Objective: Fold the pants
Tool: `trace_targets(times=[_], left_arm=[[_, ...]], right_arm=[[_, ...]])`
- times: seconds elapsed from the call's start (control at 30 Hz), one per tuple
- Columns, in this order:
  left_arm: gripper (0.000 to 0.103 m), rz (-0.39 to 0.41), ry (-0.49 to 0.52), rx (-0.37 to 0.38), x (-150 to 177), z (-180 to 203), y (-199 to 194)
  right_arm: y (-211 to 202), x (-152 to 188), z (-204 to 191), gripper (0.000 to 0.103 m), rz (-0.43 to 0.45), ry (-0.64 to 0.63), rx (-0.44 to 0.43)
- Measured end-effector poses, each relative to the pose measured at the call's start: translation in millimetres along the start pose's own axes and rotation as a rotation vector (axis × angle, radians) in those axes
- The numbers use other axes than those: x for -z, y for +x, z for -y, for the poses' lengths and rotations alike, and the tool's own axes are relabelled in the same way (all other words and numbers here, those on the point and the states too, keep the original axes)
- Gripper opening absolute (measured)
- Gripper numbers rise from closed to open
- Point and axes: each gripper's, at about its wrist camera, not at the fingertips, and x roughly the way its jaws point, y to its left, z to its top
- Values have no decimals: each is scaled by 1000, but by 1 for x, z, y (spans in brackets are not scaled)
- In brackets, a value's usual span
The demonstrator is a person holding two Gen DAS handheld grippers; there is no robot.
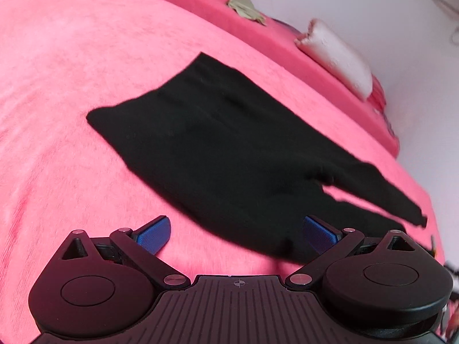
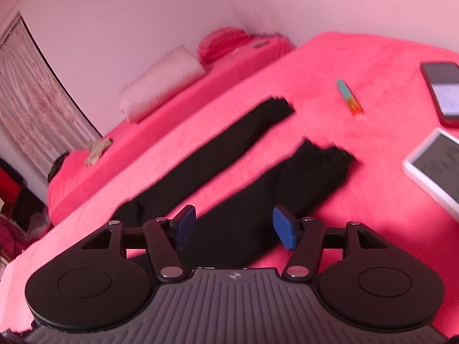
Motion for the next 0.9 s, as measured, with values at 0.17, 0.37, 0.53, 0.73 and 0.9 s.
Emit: trace_targets(times=[0.17, 0.37, 0.53, 0.73, 0.9], left_arm=[[103, 13, -1, 6, -14, 5, 17], [103, 34, 23, -40, -15, 13, 26], [103, 52, 31, -108, -20, 17, 30], [103, 64, 33, -193, -25, 15, 38], [97, 83, 33, -160, -26, 12, 29]], right_arm=[[12, 5, 22, 63, -83, 96, 17], [28, 0, 24, 62, -102, 135, -44], [37, -3, 17, 57, -102, 89, -36], [48, 3, 25, 13, -75, 91, -31], [39, 4, 19, 8, -61, 61, -36]])
